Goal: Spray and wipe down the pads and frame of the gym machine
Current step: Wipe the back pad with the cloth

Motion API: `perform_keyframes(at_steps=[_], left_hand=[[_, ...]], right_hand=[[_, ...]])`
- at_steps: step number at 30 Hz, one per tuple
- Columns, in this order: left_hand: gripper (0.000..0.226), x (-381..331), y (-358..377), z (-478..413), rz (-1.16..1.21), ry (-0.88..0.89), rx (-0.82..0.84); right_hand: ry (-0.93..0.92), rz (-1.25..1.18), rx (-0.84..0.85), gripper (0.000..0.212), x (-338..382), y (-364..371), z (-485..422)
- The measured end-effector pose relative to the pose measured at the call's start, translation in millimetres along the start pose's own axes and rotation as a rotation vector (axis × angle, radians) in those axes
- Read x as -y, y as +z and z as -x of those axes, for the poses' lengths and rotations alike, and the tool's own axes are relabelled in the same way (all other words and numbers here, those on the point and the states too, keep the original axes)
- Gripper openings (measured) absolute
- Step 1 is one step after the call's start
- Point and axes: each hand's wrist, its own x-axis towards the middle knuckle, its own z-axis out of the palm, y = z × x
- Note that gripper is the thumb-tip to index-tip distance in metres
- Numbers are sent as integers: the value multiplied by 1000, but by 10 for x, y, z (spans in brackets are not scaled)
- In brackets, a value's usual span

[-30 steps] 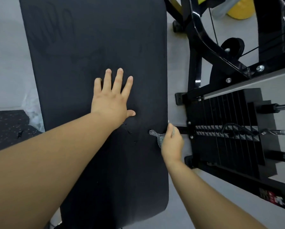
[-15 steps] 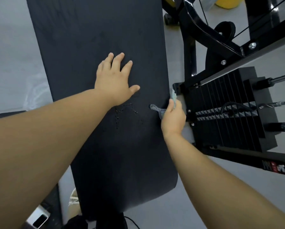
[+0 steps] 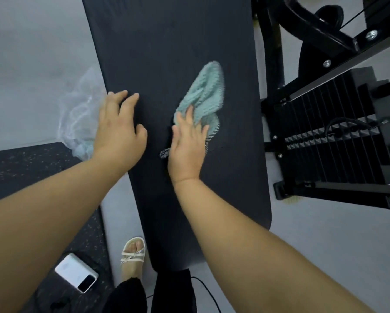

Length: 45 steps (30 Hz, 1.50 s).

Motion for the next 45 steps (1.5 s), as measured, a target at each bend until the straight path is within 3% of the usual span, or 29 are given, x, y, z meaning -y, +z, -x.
perform_keyframes(at_steps=[4, 6, 8, 11, 13, 15, 19, 23, 26, 28, 31, 35, 38, 41, 45], left_hand=[[55, -9, 8, 44, 6, -22, 5], [55, -8, 11, 46, -58, -25, 58], [56, 5, 0, 37, -123, -25, 113], [65, 30, -19, 28, -232, -3, 196], [68, 34, -43, 31, -275, 6, 247], [68, 31, -70, 30, -273, 9, 280], [60, 45, -166, -23, -227, 21, 283], [54, 96, -262, -65, -208, 45, 311], [53, 53, -287, -62, -224, 28, 338], [54, 26, -277, -57, -231, 14, 342], [55, 38, -257, -63, -237, 2, 346], [56, 115, -244, -64, -242, 33, 364], [56, 163, -275, -77, -233, 63, 377], [54, 186, -292, -87, -131, 80, 306], [57, 249, -260, -142, 163, -72, 15]], right_hand=[[-518, 161, 239, 38, -289, -118, 131], [-665, 232, 240, 54, -623, -293, -29], [-545, 279, 193, 59, -891, -510, -210], [-52, 212, 90, 42, -893, -598, -337], [99, 168, -15, 41, -608, -410, -289], [54, 125, 7, 42, -272, -188, -143], [-148, -31, 252, 33, 73, -256, 180], [-16, -140, 397, 19, 123, -955, -92], [91, -92, 258, 10, 92, -1309, -538], [114, -75, 66, 8, 96, -1277, -799], [128, -83, -130, 22, 60, -790, -976], [51, 234, -11, 62, 120, -122, -626], [-58, 318, 46, 58, -189, -304, -629], [-10, 328, 93, 53, -496, -543, -727], [191, 28, -164, 41, -159, -209, -694]])
